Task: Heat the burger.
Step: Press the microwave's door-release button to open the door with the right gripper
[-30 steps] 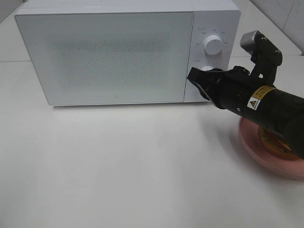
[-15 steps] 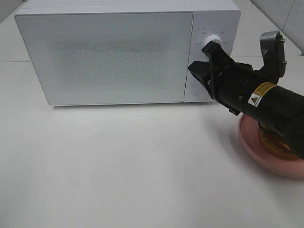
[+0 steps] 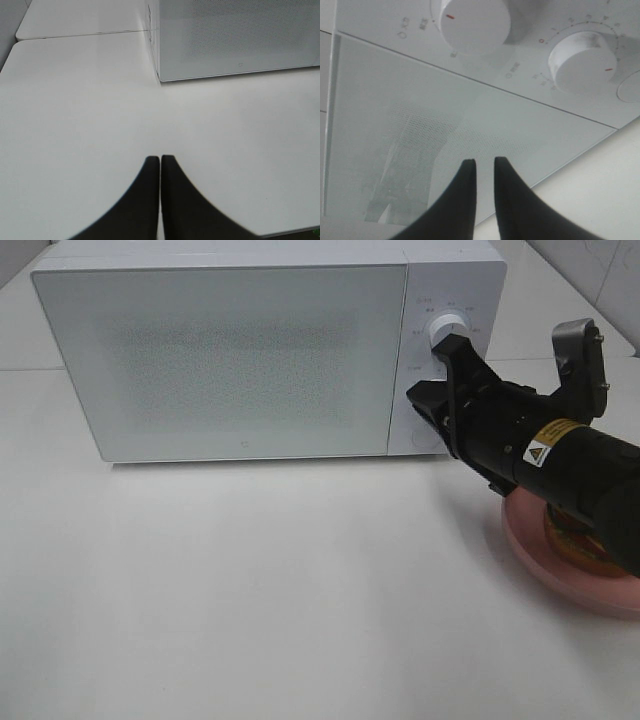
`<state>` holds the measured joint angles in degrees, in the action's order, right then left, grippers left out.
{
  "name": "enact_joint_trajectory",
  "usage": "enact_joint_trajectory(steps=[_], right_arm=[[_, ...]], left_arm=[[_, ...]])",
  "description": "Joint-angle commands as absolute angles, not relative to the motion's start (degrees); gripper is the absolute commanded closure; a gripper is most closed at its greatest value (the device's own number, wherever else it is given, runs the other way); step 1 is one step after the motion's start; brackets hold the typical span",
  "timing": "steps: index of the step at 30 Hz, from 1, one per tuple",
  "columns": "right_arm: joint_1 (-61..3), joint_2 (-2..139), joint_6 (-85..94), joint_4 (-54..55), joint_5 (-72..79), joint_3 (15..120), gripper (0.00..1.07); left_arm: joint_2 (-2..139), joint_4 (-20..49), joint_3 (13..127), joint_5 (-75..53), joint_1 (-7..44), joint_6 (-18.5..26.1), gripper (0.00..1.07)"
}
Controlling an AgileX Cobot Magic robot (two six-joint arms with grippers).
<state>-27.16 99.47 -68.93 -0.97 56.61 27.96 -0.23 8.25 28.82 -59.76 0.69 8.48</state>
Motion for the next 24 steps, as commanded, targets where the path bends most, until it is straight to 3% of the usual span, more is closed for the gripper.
enact_joint_trajectory(steps=[1,7,17,19,21,24], right_arm=[[-27.27,101.47,-70.07,0.00,57.01,28.07,0.97],[-27.27,108.40,-81.13,0.00,65.78,28.07,0.97],[-27.27,112.64,-82.85,0.00,66.63,30.83,0.97],[-27.27,113.04,-82.79,0.00,66.52,31.68,0.98],[-27.27,113.16,-82.56,0.92,66.23,32.66,1.07],[-27.27,113.16,-82.22,3.04,66.00,33.06,1.07]], left_arm=[[-1.55,8.08,28.71,-59.30,0.69,8.25,1.06],[-1.55,8.08,28.71,-59.30,0.69,8.25,1.06],[-1.55,8.08,28.71,-59.30,0.69,8.25,1.06],[-1.55,8.08,28.71,-59.30,0.69,8.25,1.06],[-1.55,8.08,28.71,-59.30,0.69,8.25,1.06],[-1.55,8.08,28.71,-59.30,0.69,8.25,1.06]])
